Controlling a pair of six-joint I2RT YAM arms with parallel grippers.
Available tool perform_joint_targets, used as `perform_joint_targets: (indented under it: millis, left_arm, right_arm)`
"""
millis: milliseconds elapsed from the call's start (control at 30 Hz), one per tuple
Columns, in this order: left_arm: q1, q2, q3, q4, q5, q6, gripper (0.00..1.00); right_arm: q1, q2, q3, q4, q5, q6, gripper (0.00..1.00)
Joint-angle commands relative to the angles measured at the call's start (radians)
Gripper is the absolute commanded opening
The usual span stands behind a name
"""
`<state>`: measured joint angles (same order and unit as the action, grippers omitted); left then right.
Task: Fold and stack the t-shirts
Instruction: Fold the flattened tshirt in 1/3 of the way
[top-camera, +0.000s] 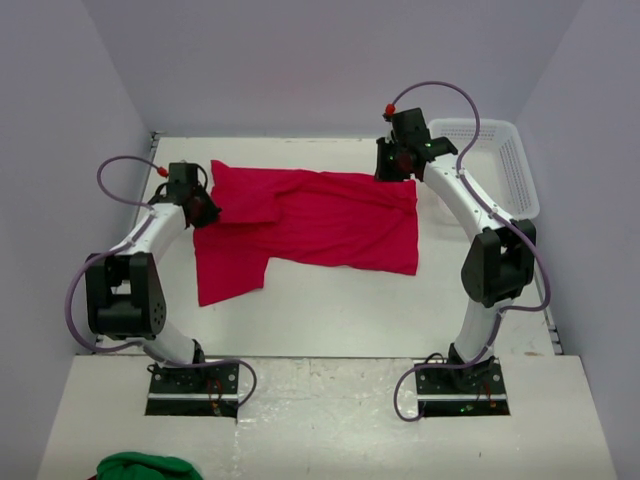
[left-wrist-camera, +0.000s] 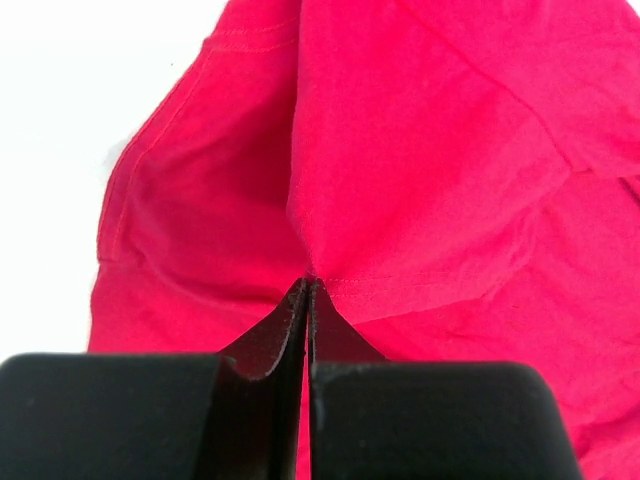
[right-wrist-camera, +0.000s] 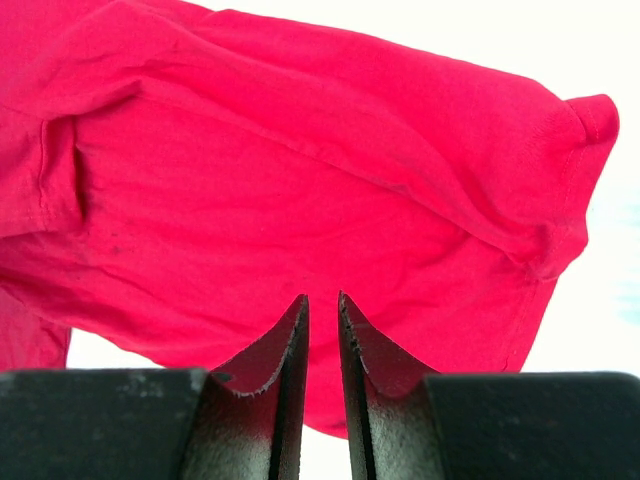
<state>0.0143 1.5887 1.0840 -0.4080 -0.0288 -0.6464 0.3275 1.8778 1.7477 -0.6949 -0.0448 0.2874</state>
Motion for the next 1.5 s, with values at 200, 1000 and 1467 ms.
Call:
perform_joint_targets:
  millis: [200, 1000, 1467]
  left_arm:
    - [-0.002, 0.01, -0.038, 0.011, -0.036, -0.021, 0.0]
    - [0.058, -0.013, -0.052, -0.037, -0.137, -0.025, 0.0]
    - [0.072, 0.016, -0.041, -0.032, -0.102, -0.018, 0.01]
  right_arm:
    - [0.007, -0.054, 0.01, -0.008, -0.001, -0.004, 0.2]
    - [0.007, -0.036, 0.006, -0.017, 0.014, -0.002, 0.2]
    - [-0.002, 0.09, -0.014, -0.058, 0.128, 0.085, 0.42]
